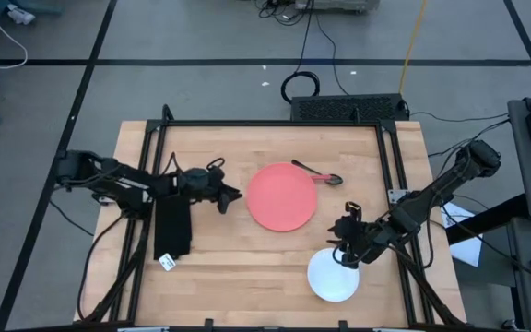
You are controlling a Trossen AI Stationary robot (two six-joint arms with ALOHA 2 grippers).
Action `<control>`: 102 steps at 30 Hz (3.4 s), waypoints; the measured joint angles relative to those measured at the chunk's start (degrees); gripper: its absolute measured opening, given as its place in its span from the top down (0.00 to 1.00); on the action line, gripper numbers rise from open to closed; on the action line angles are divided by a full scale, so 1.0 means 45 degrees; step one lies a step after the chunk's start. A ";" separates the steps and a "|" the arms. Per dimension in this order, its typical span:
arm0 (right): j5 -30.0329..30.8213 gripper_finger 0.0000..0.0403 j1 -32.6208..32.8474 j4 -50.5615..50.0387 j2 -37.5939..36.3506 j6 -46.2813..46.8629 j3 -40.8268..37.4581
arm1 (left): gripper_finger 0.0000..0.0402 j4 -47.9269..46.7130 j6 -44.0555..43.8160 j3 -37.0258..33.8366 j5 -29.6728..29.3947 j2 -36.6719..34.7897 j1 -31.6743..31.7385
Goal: Set table place
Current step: Move the pink plate to the center of the table
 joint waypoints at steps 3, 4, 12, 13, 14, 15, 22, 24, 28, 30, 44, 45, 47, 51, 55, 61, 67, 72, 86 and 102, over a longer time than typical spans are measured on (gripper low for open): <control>0.0000 0.65 0.0000 0.0006 0.0000 -0.0148 0.0000 | 0.68 0.0253 0.0442 0.0066 0.0163 0.0010 -0.0073; 0.0000 0.65 0.0000 0.0015 0.0000 -0.0211 0.0000 | 0.68 0.0421 0.0486 0.0080 0.0084 0.0002 -0.0121; 0.0192 0.65 0.0000 0.0173 0.0000 -0.0339 0.0000 | 0.68 -0.0345 -0.0082 0.0090 -0.0737 0.0000 -0.0814; 0.0293 0.65 0.0000 0.0217 0.0000 -0.0339 0.0000 | 0.68 -0.0557 -0.0275 0.0090 -0.0830 0.0005 -0.0799; 0.0328 0.65 0.0000 0.0241 -0.0005 -0.0339 0.0000 | 0.68 -0.0668 -0.0424 0.0090 -0.0839 0.0005 -0.0764; 0.0345 0.65 -0.0003 0.0244 -0.0005 -0.0366 0.0000 | 0.68 -0.0677 -0.0599 0.0090 -0.0830 0.0005 -0.0721; 0.0350 0.65 -0.0253 0.0598 -0.0005 -0.0795 0.0000 | 0.68 -0.0768 -0.1511 0.0090 -0.0493 0.0005 -0.0349; 0.0350 0.65 -0.0322 0.0776 -0.0005 -0.1004 0.0000 | 0.68 -0.0760 -0.1664 0.0101 -0.0430 0.0000 -0.0219; 0.0348 0.65 -0.0412 0.1104 -0.0005 -0.1505 0.0000 | 0.68 -0.1414 -0.1714 0.0849 -0.0053 0.0501 -0.0010; 0.0350 0.65 -0.0423 0.1113 -0.0005 -0.1722 0.0000 | 0.67 -0.2187 -0.1564 0.1359 0.0260 0.0973 0.0058; 0.0335 0.65 -0.0418 0.1363 -0.0005 -0.1963 -0.0307 | 0.30 -0.5710 -0.0828 0.4501 0.1326 0.3635 0.0666; 0.0338 0.65 -0.0418 0.1447 -0.0005 -0.1990 -0.0398 | 0.28 -0.5651 -0.0797 0.4496 0.1323 0.3643 0.0666; 0.0330 0.65 -0.0423 0.1728 -0.0001 -0.2005 -0.0575 | 0.26 -0.5500 -0.0806 0.4492 0.1319 0.3652 0.0666; 0.0330 0.65 -0.0423 0.1894 -0.0003 -0.2004 -0.0682 | 0.26 -0.5136 -0.0840 0.4469 0.1172 0.3696 0.0696; 0.0330 0.65 -0.0423 0.2060 -0.0005 -0.2005 -0.0685 | 0.32 -0.4892 -0.0854 0.4457 0.0883 0.3730 0.0863; 0.0325 0.65 -0.0421 0.2264 -0.0003 -0.2117 -0.0685 | 0.43 -0.4731 -0.0817 0.4452 0.0598 0.3725 0.0962; 0.0321 0.65 -0.0423 0.2264 -0.0005 -0.2141 -0.0685 | 0.53 -0.4712 -0.0743 0.4452 0.0556 0.3740 0.0962; 0.0321 0.65 -0.0423 0.2264 -0.0005 -0.2141 -0.0685 | 0.61 -0.4244 -0.0801 0.4447 0.0473 0.3990 0.0962; 0.0316 0.65 -0.0420 0.2269 -0.0005 -0.2137 -0.0685 | 0.88 -0.3863 -0.0681 0.4452 0.0708 0.4177 0.0924; 0.0311 0.65 -0.0418 0.2264 -0.0005 -0.2026 -0.0685 | 0.99 -0.3029 -0.1268 0.4467 0.2385 0.4041 0.0557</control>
